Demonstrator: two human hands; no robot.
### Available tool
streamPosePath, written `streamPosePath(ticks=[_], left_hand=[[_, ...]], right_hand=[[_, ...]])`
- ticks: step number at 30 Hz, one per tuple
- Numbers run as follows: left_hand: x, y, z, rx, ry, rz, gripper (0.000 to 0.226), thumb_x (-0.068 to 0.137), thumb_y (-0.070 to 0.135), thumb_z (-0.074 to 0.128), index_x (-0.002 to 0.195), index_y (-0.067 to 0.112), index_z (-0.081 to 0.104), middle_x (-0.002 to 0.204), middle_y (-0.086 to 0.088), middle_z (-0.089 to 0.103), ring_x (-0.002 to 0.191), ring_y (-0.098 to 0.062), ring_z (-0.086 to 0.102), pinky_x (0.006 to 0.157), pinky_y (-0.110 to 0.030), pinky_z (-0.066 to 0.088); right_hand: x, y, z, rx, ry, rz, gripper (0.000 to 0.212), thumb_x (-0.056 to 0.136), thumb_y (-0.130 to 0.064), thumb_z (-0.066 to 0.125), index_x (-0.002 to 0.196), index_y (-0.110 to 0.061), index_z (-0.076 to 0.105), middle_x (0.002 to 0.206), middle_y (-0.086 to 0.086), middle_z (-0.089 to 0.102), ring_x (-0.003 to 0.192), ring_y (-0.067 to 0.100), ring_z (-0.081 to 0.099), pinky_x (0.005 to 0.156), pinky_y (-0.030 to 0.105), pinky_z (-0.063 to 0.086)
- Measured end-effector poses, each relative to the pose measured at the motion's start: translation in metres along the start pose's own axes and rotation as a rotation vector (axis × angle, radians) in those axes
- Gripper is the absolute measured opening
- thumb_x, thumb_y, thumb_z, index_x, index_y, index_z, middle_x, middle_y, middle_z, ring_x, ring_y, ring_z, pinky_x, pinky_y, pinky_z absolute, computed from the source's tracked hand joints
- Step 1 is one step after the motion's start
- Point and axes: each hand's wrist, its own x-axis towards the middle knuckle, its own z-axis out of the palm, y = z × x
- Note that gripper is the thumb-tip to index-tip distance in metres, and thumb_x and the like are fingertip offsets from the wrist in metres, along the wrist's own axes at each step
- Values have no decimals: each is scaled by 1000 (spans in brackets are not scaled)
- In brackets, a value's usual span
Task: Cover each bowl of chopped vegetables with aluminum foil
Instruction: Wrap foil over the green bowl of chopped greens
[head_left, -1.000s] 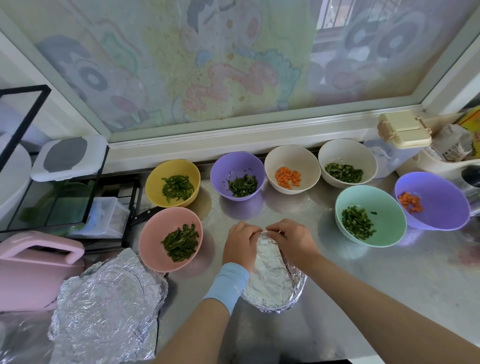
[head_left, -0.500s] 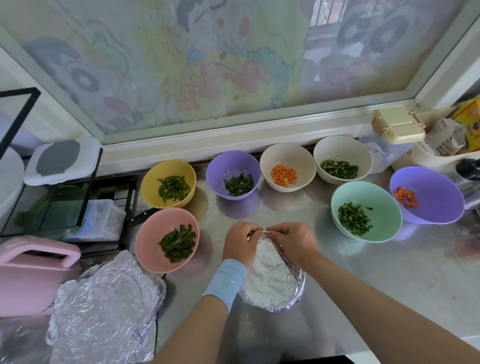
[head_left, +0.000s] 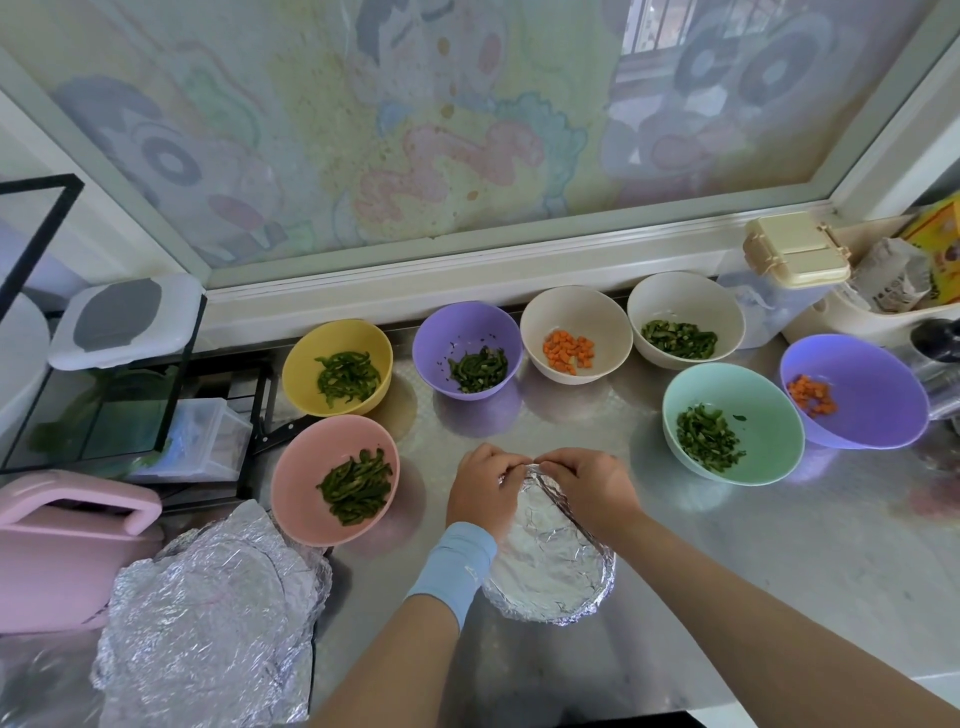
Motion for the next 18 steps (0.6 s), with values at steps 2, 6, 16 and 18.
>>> streamPosePath(ticks=[2,6,16,18], left_hand=[[-1,0,1,8,0,-8,19,97,22,54,98,25,73,95,11,56,100,-9,46,83,-18,36],[-9,1,6,59,67,-44,19,99,19,49,97,21,68,100,6,54,101,-12,46,89,-27,42],[-2,2,1,-31,-18,18,19,94,19,58,99,24,76,91,7,55,93,-10,53,81,-18,42],[-3,1,1,-50,-12,-7,19,94,18,59,99,23,76,88,7,52,88,-10,56,78,-15,40]], right_hand=[[0,1,-1,-7,-13,-3,10,90,-33,68,94,-32,77,86,-18,73,84,-1,64,78,17,48],[-4,5,-3,54,-39,45,7,88,-37,69,90,-33,74,80,-16,72,77,-1,64,72,18,49],[3,8,-2,72,-90,34,9,87,-33,71,91,-36,78,81,-21,73,82,-3,65,78,19,50],[2,9,-3,59,-105,29,12,88,-34,69,96,-36,77,86,-21,73,86,-3,66,82,20,51]])
